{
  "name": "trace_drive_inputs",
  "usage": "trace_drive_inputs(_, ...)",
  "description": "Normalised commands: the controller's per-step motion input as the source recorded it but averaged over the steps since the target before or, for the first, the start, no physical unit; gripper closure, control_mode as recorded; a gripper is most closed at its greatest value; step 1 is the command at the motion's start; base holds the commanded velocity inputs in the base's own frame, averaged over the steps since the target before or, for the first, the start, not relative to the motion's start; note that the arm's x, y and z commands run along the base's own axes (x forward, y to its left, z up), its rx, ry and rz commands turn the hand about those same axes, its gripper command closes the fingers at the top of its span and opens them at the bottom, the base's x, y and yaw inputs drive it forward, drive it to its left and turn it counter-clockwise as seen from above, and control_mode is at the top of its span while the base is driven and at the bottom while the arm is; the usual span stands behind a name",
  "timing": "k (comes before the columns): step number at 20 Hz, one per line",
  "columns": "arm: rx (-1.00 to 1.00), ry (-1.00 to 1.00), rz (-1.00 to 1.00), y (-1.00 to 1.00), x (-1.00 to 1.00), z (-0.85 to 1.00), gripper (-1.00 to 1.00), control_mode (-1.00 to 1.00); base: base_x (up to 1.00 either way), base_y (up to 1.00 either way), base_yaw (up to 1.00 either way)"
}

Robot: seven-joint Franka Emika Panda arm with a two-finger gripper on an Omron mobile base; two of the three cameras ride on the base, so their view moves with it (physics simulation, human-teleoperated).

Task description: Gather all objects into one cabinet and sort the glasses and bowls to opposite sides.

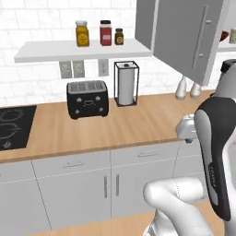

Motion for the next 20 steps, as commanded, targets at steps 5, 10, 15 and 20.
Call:
trace_drive_inputs(5,0.0,0.0,0.0,0.0,0.0,0.0,-1.0,1.0,0.0,0.46,0.31)
trace_drive_inputs(10,0.0,0.0,0.0,0.0,0.0,0.0,-1.0,1.0,-0.07,0.26,0.81)
trace_drive_inputs(15,0.0,0.0,0.0,0.0,0.0,0.0,-1.0,1.0,0.0,0.21,0.91)
trace_drive_inputs(20,0.0,0.0,0.0,0.0,0.0,0.0,-1.0,1.0,0.0,0.25,0.85)
